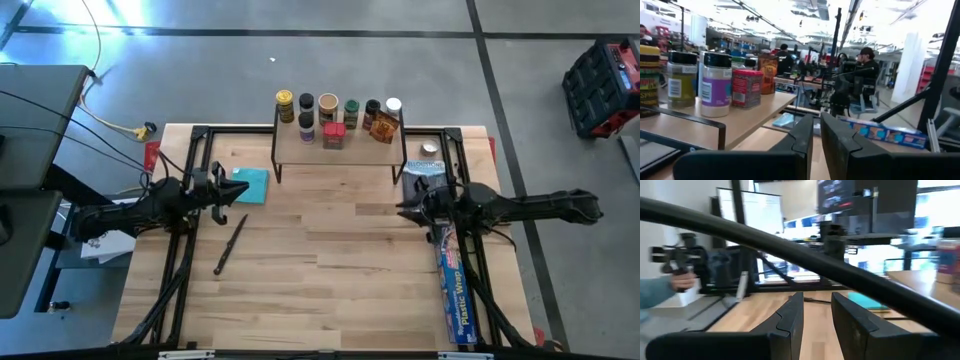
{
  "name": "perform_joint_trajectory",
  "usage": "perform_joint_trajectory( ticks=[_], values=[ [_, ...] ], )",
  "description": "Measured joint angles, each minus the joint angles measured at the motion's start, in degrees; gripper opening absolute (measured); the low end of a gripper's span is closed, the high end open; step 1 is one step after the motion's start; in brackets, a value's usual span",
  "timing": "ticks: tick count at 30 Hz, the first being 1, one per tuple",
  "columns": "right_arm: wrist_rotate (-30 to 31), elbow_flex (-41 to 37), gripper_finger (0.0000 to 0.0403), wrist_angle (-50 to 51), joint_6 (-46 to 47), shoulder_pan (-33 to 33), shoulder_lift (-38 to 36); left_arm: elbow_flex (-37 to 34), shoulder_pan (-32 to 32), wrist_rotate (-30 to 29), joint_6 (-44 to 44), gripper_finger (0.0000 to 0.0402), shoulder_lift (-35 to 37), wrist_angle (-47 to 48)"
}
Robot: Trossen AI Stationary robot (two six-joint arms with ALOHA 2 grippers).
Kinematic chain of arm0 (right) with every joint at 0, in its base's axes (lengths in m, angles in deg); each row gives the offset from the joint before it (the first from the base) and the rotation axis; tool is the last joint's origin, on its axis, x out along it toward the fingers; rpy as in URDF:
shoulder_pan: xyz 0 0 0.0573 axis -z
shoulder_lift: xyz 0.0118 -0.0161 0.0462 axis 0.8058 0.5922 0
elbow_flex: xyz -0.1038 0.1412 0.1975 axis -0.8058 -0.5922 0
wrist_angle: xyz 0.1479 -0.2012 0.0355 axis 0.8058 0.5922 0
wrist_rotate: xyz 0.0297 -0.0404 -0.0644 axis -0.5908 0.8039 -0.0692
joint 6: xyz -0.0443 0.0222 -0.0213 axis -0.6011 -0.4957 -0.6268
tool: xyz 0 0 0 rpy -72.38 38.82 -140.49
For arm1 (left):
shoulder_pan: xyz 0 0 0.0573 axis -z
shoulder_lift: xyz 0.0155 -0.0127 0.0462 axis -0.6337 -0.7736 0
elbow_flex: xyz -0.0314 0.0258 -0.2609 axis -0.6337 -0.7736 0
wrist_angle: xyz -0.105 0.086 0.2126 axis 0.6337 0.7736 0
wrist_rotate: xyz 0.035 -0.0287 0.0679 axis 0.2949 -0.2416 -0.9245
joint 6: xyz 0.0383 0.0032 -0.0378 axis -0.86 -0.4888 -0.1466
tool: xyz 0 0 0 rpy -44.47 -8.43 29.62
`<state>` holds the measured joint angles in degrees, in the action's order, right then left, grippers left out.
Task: Shelf spices
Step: Return to Home Position
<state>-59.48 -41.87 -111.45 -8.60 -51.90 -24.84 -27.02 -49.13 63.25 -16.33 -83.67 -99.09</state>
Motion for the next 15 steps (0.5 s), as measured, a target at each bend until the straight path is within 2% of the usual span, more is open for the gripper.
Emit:
perform_joint_trajectory(
  ticks=[6, 15],
  values=[
    [1.7, 0.0, 0.0094, 1.0, -2.9, -1.7, -2.9, 0.0, 0.0, 0.0, 1.8, 0.0031, 0.0, 3.4],
    [2.9, 0.0, 0.0094, 11.8, -2.4, -1.4, -14.6, 0.0, 0.0, -0.2, 2.4, 0.003, 0.0, 5.4]
  ],
)
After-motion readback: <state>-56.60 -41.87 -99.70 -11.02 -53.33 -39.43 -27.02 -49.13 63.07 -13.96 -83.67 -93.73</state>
